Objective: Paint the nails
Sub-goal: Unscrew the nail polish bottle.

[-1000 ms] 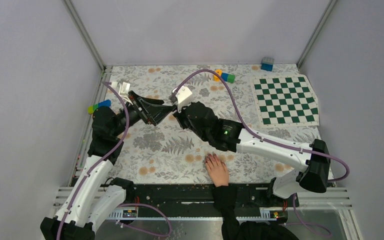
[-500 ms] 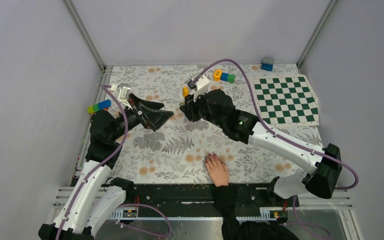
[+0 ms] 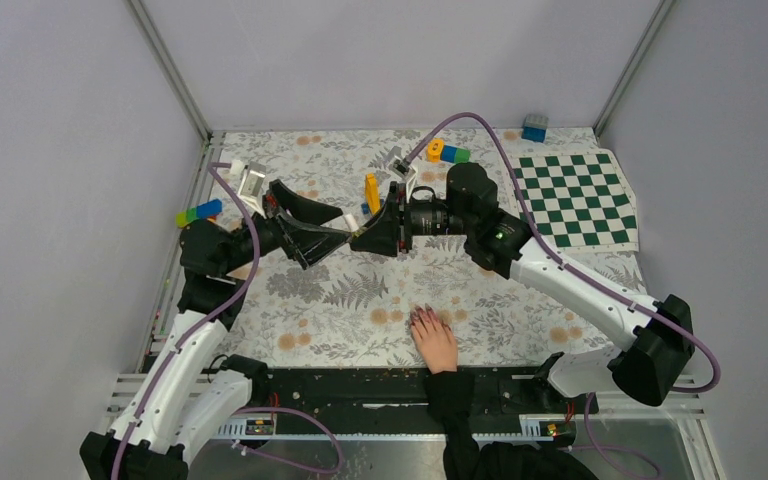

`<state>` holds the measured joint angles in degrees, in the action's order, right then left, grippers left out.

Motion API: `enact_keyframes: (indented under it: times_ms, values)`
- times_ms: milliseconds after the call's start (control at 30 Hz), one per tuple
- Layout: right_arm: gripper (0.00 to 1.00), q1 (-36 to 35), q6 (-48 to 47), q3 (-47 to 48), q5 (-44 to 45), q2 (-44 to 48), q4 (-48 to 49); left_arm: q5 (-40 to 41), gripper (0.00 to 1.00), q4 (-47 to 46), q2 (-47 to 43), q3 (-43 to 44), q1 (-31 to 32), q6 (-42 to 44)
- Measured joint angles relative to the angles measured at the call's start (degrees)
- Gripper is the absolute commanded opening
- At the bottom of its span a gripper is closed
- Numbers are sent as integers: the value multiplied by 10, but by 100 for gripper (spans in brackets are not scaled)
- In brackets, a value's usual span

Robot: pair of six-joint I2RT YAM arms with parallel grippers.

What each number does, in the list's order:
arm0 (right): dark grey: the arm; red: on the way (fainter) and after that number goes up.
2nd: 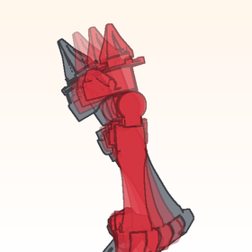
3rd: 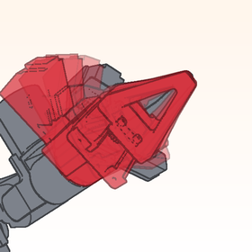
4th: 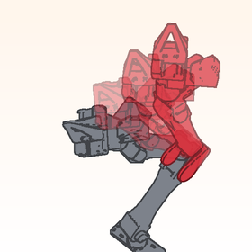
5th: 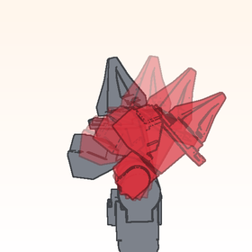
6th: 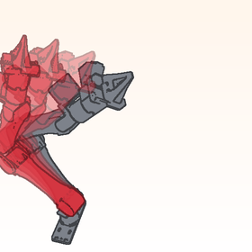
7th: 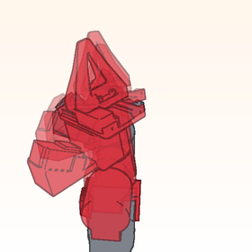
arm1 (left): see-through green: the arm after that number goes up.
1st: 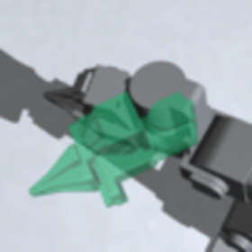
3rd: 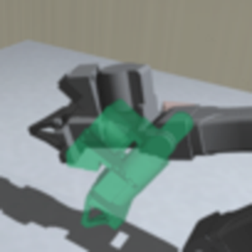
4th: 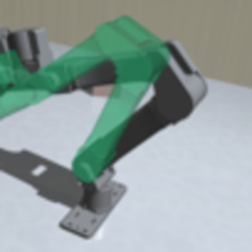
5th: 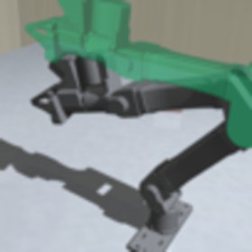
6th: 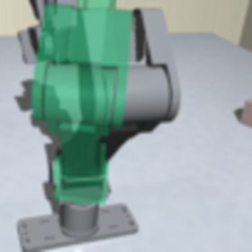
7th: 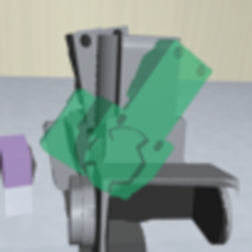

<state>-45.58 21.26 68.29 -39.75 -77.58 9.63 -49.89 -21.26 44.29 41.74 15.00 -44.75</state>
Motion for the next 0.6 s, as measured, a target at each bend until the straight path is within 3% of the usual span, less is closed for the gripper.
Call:
enact_keyframes:
  times_ms: [233,400,600]
  values:
    - [0,0,46,-3,-98,-2,60,-40,97,-72,13,-6,0,-45]
    - [0,0,60,-3,-128,-6,79,-72,72,-155,27,-18,0,-100]
    - [0,0,63,-3,-140,-19,80,-91,64,-214,31,-24,3,-138]
